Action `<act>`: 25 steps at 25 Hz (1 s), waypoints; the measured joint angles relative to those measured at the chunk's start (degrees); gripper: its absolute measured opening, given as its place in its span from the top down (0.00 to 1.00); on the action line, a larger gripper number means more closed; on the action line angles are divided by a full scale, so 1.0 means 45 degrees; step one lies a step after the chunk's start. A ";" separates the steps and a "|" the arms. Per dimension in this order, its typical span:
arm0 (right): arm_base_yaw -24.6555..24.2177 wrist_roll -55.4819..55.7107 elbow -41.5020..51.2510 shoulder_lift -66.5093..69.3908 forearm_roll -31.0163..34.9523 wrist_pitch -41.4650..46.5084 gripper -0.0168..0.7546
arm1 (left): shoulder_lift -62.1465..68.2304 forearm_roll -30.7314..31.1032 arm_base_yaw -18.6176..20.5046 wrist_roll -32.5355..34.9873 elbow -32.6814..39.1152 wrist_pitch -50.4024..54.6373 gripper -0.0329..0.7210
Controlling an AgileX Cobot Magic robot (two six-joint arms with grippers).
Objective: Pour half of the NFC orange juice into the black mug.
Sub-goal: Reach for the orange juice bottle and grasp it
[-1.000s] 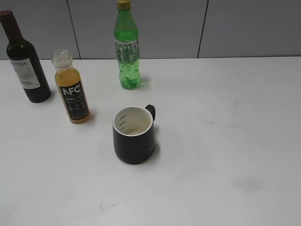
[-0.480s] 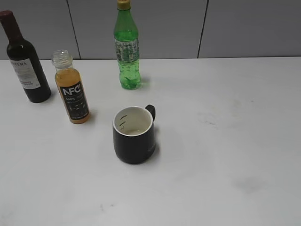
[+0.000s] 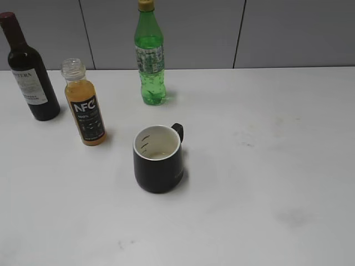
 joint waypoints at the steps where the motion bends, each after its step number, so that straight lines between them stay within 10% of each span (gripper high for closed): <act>1: 0.0000 0.0000 0.0000 0.0000 0.0000 0.0000 0.23 | 0.0000 0.0000 0.0000 0.0000 0.0000 0.0000 0.66; 25: 0.0000 0.0000 0.0000 0.0000 0.0026 0.0000 0.23 | 0.0000 0.0000 0.0000 0.0000 0.0000 0.0000 0.66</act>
